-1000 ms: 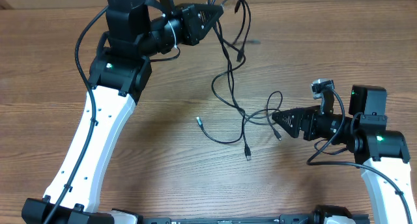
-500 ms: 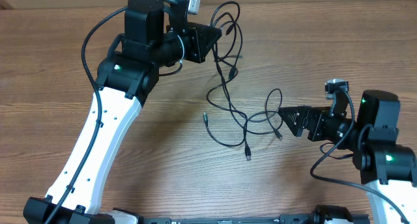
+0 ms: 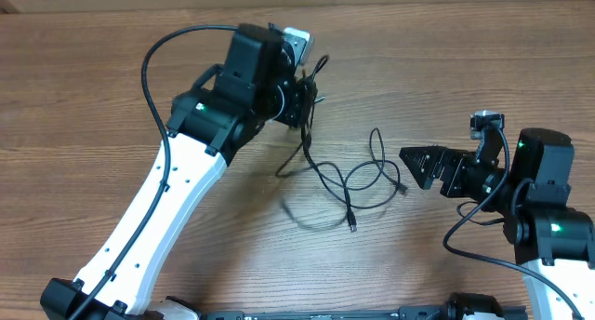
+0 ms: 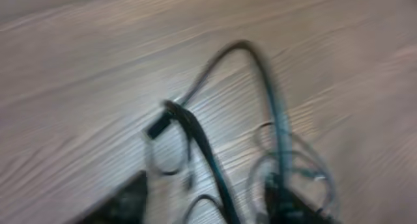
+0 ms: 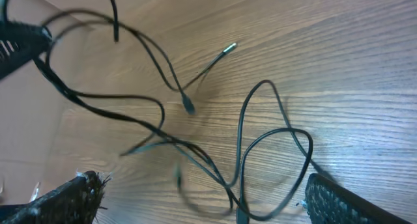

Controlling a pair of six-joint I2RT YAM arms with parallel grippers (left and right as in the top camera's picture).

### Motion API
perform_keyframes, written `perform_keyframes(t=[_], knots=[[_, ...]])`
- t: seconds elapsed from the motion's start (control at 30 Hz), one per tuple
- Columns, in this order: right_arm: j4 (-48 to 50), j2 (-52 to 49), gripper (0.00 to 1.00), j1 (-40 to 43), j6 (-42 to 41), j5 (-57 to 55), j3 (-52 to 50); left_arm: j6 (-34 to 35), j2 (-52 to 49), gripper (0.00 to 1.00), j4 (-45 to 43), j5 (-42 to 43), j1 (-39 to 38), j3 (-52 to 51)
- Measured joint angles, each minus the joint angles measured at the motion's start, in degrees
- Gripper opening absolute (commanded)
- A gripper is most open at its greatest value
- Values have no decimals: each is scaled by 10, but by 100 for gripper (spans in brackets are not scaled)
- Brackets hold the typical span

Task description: Untangle cables

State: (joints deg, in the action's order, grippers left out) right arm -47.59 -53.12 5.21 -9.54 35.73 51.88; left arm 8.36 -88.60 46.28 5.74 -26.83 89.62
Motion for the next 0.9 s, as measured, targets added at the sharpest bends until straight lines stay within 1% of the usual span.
perform_keyframes(t=[0.07, 0.13, 0.23, 0.27, 0.53, 0.8, 0.9], knots=[[0, -3, 97, 0, -1, 0, 0, -8, 0, 81, 18, -36, 1, 0], [1, -4, 97, 0, -2, 0, 0, -9, -2, 86, 31, -60, 1, 0], [0, -4, 98, 0, -3, 0, 0, -7, -14, 98, 45, -80, 1, 0], [0, -4, 98, 0, -3, 0, 0, -5, -21, 100, 52, -83, 1, 0], [0, -4, 98, 0, -3, 0, 0, 25, -76, 100, 97, -95, 1, 0], [0, -4, 100, 0, -5, -1, 0, 38, -79, 100, 163, -100, 2, 0], [0, -4, 100, 0, -5, -1, 0, 58, -79, 100, 181, -113, 6, 0]])
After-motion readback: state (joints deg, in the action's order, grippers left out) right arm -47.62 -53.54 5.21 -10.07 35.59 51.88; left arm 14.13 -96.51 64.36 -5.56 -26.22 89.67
